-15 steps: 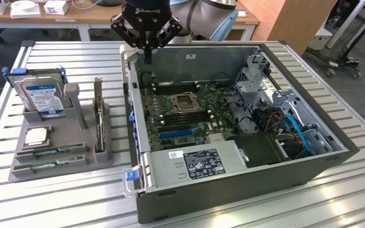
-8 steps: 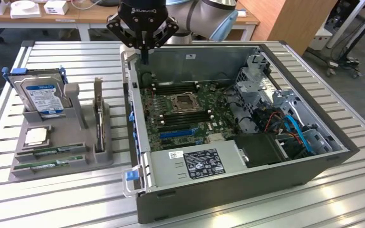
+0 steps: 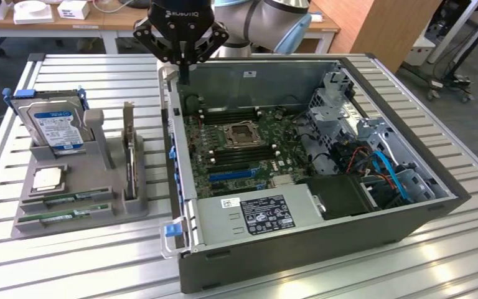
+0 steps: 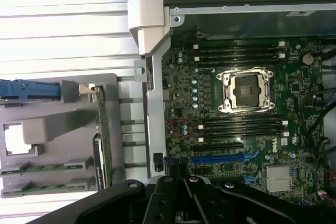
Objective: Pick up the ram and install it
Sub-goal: 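Reach for the ram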
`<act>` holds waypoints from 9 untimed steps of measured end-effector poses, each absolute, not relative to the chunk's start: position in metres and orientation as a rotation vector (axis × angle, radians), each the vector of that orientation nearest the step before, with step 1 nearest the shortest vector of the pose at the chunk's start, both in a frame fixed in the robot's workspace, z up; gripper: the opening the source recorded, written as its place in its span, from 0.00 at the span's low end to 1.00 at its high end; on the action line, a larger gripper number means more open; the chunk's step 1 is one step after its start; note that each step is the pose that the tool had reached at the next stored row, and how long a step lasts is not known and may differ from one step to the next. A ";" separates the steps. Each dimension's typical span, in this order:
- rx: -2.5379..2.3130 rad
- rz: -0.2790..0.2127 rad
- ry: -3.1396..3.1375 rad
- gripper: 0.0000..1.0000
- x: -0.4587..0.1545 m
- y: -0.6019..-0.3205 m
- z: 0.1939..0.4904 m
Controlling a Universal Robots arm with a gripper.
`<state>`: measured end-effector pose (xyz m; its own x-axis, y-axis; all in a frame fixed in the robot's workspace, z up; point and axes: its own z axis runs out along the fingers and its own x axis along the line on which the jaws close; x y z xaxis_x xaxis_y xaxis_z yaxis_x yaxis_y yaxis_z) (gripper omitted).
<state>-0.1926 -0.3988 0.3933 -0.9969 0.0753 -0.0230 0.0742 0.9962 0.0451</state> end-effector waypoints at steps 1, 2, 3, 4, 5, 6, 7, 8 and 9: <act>0.117 0.069 3.114 0.10 -0.194 -0.399 0.393; 0.117 0.069 3.114 0.10 -0.195 -0.399 0.393; 0.117 0.069 3.114 0.10 -0.196 -0.399 0.393; 0.117 0.069 3.114 0.10 -0.196 -0.399 0.393; 0.117 0.069 3.114 0.10 -0.197 -0.399 0.393; 0.117 0.069 3.114 0.10 -0.198 -0.399 0.393; 0.117 0.069 3.114 0.10 -0.199 -0.399 0.393; 0.117 0.069 3.114 0.10 -0.200 -0.399 0.393; 0.117 0.069 3.114 0.10 -0.201 -0.399 0.393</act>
